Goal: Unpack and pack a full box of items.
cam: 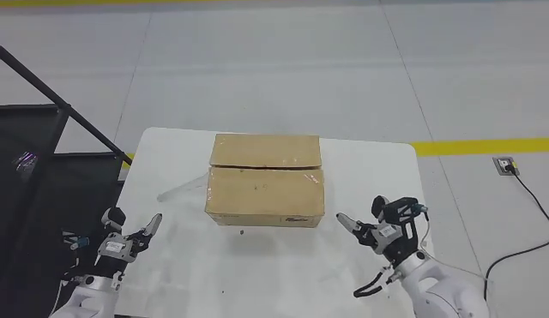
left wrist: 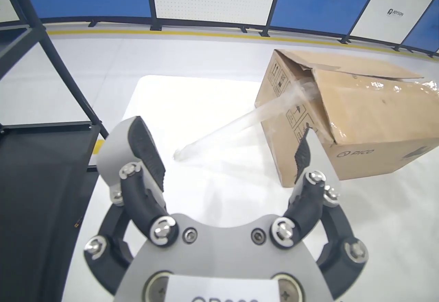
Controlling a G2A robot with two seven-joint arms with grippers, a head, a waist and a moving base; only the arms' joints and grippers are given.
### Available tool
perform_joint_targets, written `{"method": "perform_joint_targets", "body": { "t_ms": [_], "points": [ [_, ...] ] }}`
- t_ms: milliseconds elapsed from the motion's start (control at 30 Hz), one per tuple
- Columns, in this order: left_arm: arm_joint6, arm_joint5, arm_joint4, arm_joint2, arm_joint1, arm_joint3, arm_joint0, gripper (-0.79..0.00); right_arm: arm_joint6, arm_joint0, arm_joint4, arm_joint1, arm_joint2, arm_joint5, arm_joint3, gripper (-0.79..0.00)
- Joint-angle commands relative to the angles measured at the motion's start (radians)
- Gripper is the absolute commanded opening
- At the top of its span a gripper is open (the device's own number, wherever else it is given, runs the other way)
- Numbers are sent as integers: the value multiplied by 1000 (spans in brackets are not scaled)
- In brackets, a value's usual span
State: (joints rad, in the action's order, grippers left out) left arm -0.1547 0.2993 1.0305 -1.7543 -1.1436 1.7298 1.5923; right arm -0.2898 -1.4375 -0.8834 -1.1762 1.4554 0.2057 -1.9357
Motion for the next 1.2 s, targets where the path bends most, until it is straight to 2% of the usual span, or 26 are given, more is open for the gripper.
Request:
{"method": "perform_joint_targets", "body": {
  "t_ms": [0, 333, 533, 700, 867, 1000, 1167],
  "points": [
    [10, 6, -14, 13, -1, 2, -15, 0, -16, 38, 186, -1, 8, 88, 48, 0],
    [45, 69, -89, 54, -4, -59, -118, 0, -251, 407, 628, -9, -81, 386, 467, 0],
    [45, 96, -116, 55, -4, -78, -139, 0, -360, 562, 760, -22, -164, 444, 677, 0],
    [34, 92, -110, 64, -6, -78, -134, 0, -432, 650, 857, -38, -236, 491, 801, 0],
    [24, 84, -104, 71, -8, -76, -129, 0, -528, 704, 999, -47, -274, 567, 881, 0],
    [20, 80, -103, 73, -9, -69, -125, 0, -651, 712, 1154, -40, -268, 650, 893, 0],
    [15, 73, -106, 75, -10, -44, -118, 0, -706, 664, 1242, -3, -270, 619, 747, 0]
  ]
}}
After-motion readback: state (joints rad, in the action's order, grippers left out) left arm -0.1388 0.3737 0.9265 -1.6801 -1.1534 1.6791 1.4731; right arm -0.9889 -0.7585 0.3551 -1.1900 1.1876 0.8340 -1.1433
